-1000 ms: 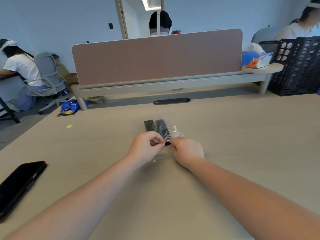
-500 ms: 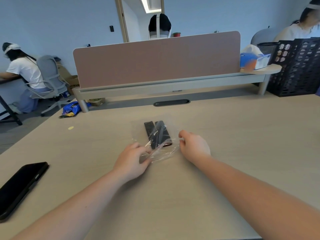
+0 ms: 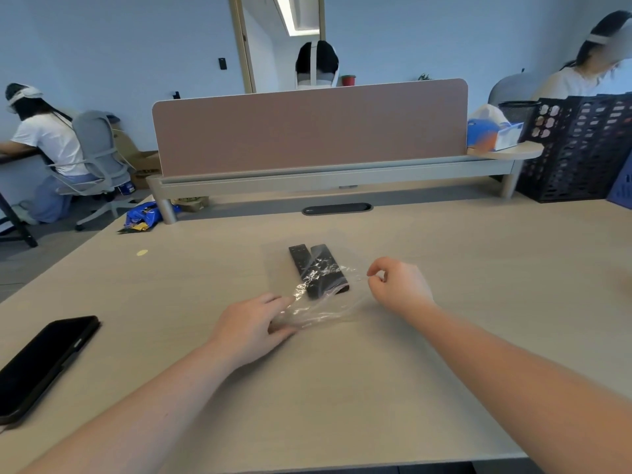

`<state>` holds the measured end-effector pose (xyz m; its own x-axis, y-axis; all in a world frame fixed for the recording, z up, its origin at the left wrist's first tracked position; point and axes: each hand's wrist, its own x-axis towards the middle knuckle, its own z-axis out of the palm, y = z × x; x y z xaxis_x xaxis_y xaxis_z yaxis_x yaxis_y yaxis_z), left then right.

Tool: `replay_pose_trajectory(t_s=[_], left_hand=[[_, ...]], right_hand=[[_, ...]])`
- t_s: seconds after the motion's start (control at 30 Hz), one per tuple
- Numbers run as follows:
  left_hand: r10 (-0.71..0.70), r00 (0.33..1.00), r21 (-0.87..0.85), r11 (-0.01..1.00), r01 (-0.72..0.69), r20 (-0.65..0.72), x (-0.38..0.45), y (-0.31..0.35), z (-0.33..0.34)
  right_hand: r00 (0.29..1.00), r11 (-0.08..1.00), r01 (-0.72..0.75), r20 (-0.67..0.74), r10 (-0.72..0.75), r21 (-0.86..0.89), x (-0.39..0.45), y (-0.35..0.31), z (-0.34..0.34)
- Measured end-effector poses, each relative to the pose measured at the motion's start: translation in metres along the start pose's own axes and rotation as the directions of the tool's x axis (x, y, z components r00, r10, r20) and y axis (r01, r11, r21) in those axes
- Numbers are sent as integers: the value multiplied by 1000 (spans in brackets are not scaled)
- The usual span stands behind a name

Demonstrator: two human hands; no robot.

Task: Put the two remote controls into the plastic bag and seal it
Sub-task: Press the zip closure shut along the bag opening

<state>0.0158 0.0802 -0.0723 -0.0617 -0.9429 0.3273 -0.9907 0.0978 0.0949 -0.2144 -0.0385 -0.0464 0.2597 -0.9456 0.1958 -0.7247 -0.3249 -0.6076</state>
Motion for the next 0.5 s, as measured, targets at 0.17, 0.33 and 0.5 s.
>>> replay_pose_trajectory(t_s=[0.17, 0.33, 0.5], left_hand=[[103, 987, 31, 995, -100, -123, 4, -3, -1], [91, 978, 0, 996, -92, -189, 3, -6, -2], [64, 949, -21, 997, -74, -309, 2, 4, -8]], right_hand=[[997, 992, -80, 6, 81, -98, -2, -4, -4], [979, 933, 188, -16, -202, -306, -6, -2, -4], [716, 662, 675, 71, -695, -324, -18, -25, 16]])
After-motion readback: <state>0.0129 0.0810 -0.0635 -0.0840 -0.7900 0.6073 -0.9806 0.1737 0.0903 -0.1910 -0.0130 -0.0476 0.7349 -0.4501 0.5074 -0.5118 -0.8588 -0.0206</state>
